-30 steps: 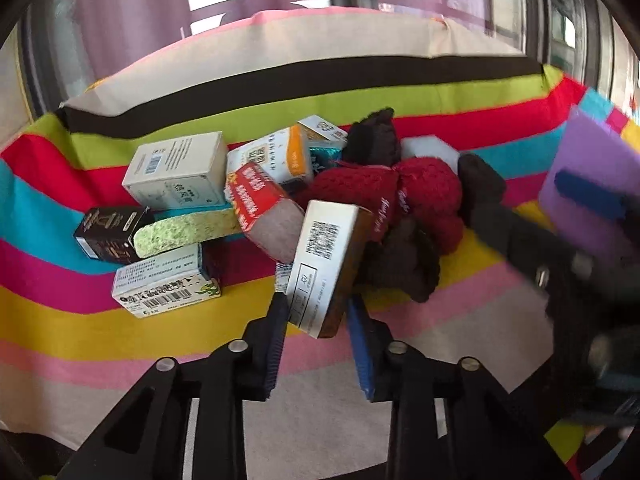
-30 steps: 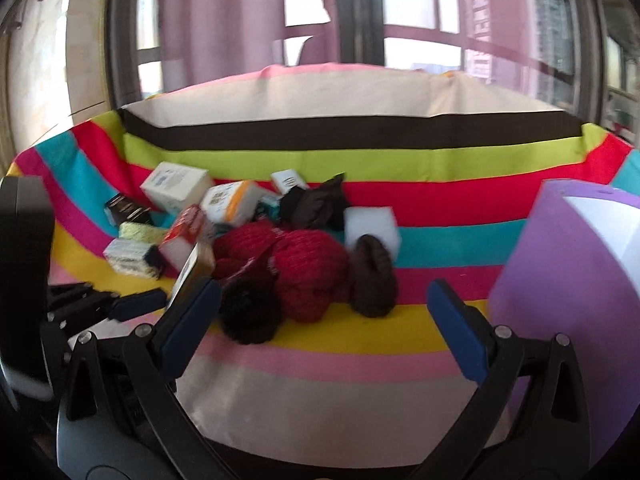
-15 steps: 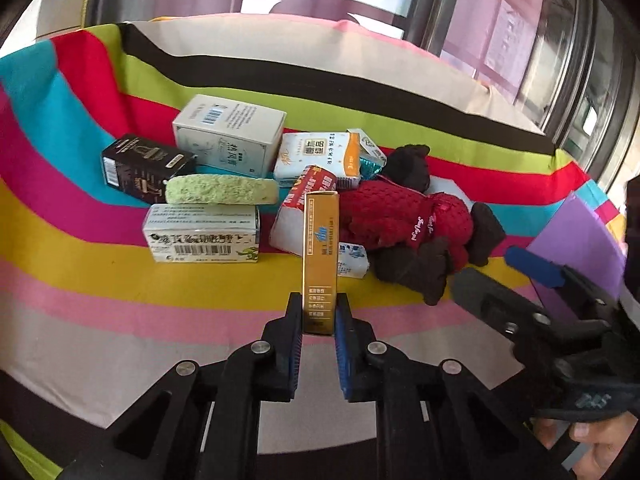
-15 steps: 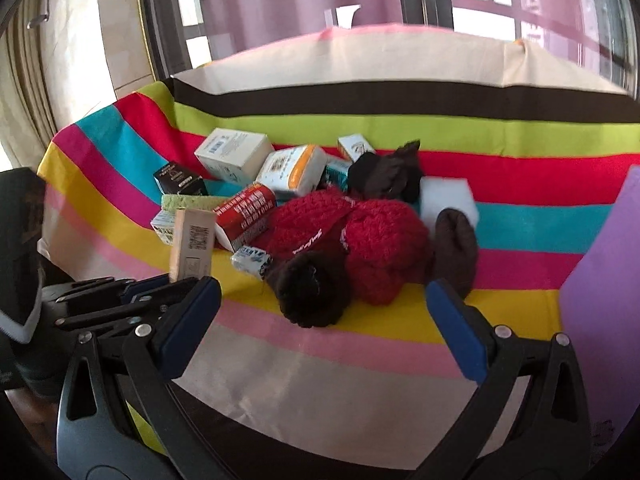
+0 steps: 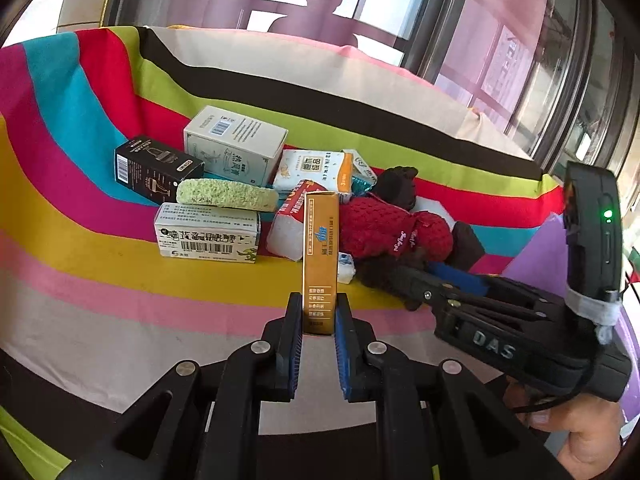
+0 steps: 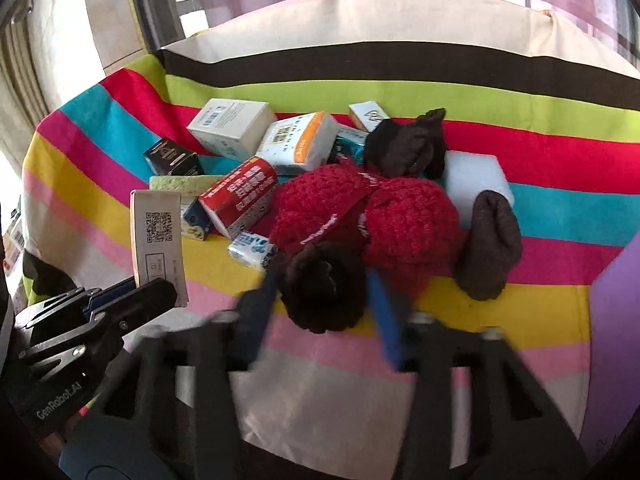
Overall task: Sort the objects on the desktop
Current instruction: 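Grasp the tall orange medicine box with the left gripper while the right grasps a brown sock, then carry the orange box and brown sock into the purple box and release both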
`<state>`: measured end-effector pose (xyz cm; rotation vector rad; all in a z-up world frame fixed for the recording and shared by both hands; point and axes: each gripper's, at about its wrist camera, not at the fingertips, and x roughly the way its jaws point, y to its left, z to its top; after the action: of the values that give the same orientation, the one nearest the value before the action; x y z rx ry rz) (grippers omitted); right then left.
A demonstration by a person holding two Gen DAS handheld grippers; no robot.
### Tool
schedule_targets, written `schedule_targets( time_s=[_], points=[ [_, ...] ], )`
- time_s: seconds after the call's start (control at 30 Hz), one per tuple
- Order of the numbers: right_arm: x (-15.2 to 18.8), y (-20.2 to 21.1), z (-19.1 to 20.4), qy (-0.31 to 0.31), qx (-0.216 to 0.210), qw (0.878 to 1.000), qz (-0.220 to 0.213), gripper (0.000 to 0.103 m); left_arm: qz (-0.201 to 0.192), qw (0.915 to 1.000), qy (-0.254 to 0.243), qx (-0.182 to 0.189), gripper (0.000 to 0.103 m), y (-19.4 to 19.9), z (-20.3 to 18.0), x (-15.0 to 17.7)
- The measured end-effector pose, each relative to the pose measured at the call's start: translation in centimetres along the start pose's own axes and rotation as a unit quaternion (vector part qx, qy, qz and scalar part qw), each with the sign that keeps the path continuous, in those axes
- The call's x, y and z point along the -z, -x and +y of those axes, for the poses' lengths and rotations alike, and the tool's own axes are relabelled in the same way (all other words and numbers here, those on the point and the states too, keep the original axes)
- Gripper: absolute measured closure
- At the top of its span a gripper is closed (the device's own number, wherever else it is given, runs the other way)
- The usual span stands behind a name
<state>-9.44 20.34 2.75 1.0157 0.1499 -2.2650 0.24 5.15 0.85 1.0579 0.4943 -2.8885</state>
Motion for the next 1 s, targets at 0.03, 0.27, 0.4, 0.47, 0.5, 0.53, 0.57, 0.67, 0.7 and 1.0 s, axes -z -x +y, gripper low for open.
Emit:
schedule_targets(
  time_s=[0.03, 0.27, 0.4, 0.47, 0.5, 0.53, 0.57, 0.67, 0.7, 1.0],
  points=[
    [0.1, -0.1, 0.1, 0.002, 0.000, 1.000, 0.002, 0.070, 0.000, 1.0000, 0.002, 0.003, 0.088, 0.0, 0.1, 0.0],
    [0.8, 1.0, 0.6, 0.009, -0.009, 1.000, 0.004, 0.076, -0.004, 0.9993, 0.017, 0.032, 0.088, 0.4, 0.8, 0.1],
    [1.4, 2.4, 0.5, 0.004, -0.009, 1.000, 0.001, 0.077, -0.005, 0.9986, 0.028, 0.044, 0.088, 0.4, 1.2, 0.2],
    [1.6, 3.3, 0.5, 0.000, -0.009, 1.000, -0.003, 0.077, -0.004, 0.9983, 0.028, 0.050, 0.088, 0.4, 1.2, 0.2],
    [1.7, 3.8, 0.5, -0.001, -0.009, 1.000, -0.005, 0.077, -0.004, 0.9983, 0.027, 0.051, 0.088, 0.4, 1.2, 0.2],
    [1.8, 4.2, 0.5, -0.001, -0.008, 1.000, -0.006, 0.077, -0.005, 0.9983, 0.024, 0.052, 0.088, 0.4, 1.1, 0.2],
    [1.9, 4.9, 0.5, -0.001, -0.007, 1.000, -0.009, 0.077, -0.006, 0.9984, 0.023, 0.052, 0.088, 0.5, 1.0, 0.2],
    [2.1, 6.4, 0.4, -0.004, -0.005, 1.000, -0.015, 0.077, -0.005, 0.9984, 0.015, 0.055, 0.088, 0.8, 0.6, 0.4],
    [2.2, 7.1, 0.2, -0.006, -0.006, 1.000, -0.019, 0.077, -0.004, 0.9981, 0.015, 0.059, 0.088, 0.9, 0.4, 0.5],
    [2.7, 14.4, -1.4, -0.020, -0.002, 0.998, -0.056, 0.076, -0.020, 0.9944, -0.004, 0.103, 0.088, 3.2, -2.7, -0.5]
  ],
)
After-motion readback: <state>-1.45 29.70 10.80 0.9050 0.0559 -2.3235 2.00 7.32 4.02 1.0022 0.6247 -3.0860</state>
